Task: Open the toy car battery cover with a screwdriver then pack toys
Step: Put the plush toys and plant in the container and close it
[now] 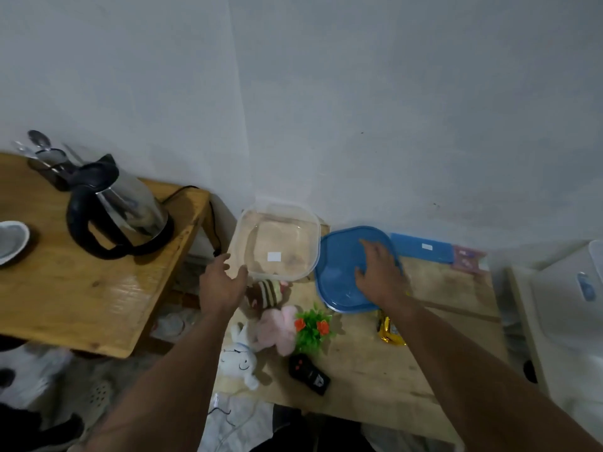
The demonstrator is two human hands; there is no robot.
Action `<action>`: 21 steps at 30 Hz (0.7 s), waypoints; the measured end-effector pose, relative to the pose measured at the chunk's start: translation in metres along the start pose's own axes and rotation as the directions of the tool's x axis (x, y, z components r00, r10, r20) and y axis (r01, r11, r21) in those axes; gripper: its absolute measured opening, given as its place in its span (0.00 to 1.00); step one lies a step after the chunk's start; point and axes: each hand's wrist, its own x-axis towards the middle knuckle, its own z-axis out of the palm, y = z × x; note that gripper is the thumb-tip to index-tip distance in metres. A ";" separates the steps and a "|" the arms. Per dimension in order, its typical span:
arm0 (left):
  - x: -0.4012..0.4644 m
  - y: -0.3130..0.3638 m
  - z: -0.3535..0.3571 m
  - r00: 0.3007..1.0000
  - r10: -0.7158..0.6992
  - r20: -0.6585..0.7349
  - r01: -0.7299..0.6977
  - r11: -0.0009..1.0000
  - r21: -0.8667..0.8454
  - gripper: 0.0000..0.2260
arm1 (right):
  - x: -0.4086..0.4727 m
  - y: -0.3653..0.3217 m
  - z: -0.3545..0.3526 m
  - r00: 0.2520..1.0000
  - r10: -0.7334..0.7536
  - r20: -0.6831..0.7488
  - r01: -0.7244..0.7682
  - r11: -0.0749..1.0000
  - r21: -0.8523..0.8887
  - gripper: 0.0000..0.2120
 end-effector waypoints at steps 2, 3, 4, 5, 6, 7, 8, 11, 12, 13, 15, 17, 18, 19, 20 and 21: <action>-0.013 -0.014 -0.011 0.995 0.103 0.017 -0.104 0.978 0.180 0.24 | -0.006 -0.023 0.003 0.974 -0.224 0.018 0.224 0.974 -0.041 0.27; -0.021 -0.021 -0.016 0.987 0.151 0.052 -0.159 0.951 0.264 0.24 | -0.009 -0.036 0.005 0.953 -0.301 0.031 0.302 0.952 -0.040 0.24; -0.028 -0.030 -0.020 0.975 0.193 0.107 -0.218 0.916 0.336 0.26 | -0.014 -0.050 0.008 0.930 -0.364 0.049 0.366 0.930 -0.036 0.21; -0.034 -0.039 -0.024 0.956 0.224 0.188 -0.283 0.872 0.399 0.30 | -0.018 -0.064 0.012 0.905 -0.420 0.072 0.423 0.905 -0.035 0.19; -0.041 -0.047 -0.027 0.930 0.231 0.287 -0.344 0.824 0.450 0.34 | -0.023 -0.078 0.016 0.876 -0.473 0.096 0.478 0.877 -0.040 0.17; -0.047 -0.053 -0.030 0.896 0.223 0.384 -0.401 0.777 0.486 0.39 | -0.027 -0.090 0.022 0.846 -0.517 0.130 0.527 0.848 -0.055 0.16; -0.054 -0.059 -0.032 0.861 0.211 0.463 -0.450 0.740 0.499 0.44 | -0.032 -0.103 0.027 0.818 -0.547 0.179 0.566 0.820 -0.081 0.15; -0.070 -0.077 -0.034 0.815 0.212 0.539 -0.498 0.732 0.465 0.42 | -0.045 -0.133 0.045 0.755 -0.509 0.413 0.619 0.761 -0.194 0.15; -0.074 -0.082 -0.034 0.827 0.206 0.523 -0.467 0.769 0.435 0.37 | -0.050 -0.140 0.051 0.743 -0.478 0.468 0.622 0.751 -0.220 0.17; -0.077 -0.084 -0.034 0.851 0.178 0.494 -0.392 0.841 0.374 0.31 | -0.053 -0.144 0.058 0.733 -0.460 0.501 0.628 0.740 -0.240 0.20; -0.077 -0.085 -0.035 0.903 0.063 0.425 -0.153 0.971 0.182 0.19 | -0.059 -0.149 0.071 0.713 -0.445 0.542 0.658 0.693 -0.295 0.23; -0.072 -0.085 -0.035 0.915 -0.014 0.403 -0.007 0.999 0.050 0.13 | -0.062 -0.150 0.083 0.705 -0.396 0.589 0.667 0.652 -0.361 0.27; -0.069 -0.087 -0.035 0.907 -0.025 0.421 0.009 0.999 0.040 0.12 | -0.063 -0.150 0.087 0.708 -0.371 0.601 0.662 0.644 -0.383 0.29; -0.067 -0.089 -0.034 0.894 -0.024 0.447 0.003 0.999 0.049 0.12 | -0.064 -0.150 0.091 0.713 -0.353 0.606 0.655 0.642 -0.397 0.31; -0.066 -0.091 -0.034 0.886 -0.015 0.464 -0.021 0.997 0.071 0.13 | -0.064 -0.150 0.095 0.715 -0.340 0.611 0.651 0.641 -0.406 0.33; -0.065 -0.092 -0.035 0.882 -0.015 0.470 -0.021 0.997 0.071 0.13 | -0.064 -0.149 0.098 0.715 -0.334 0.614 0.651 0.637 -0.412 0.34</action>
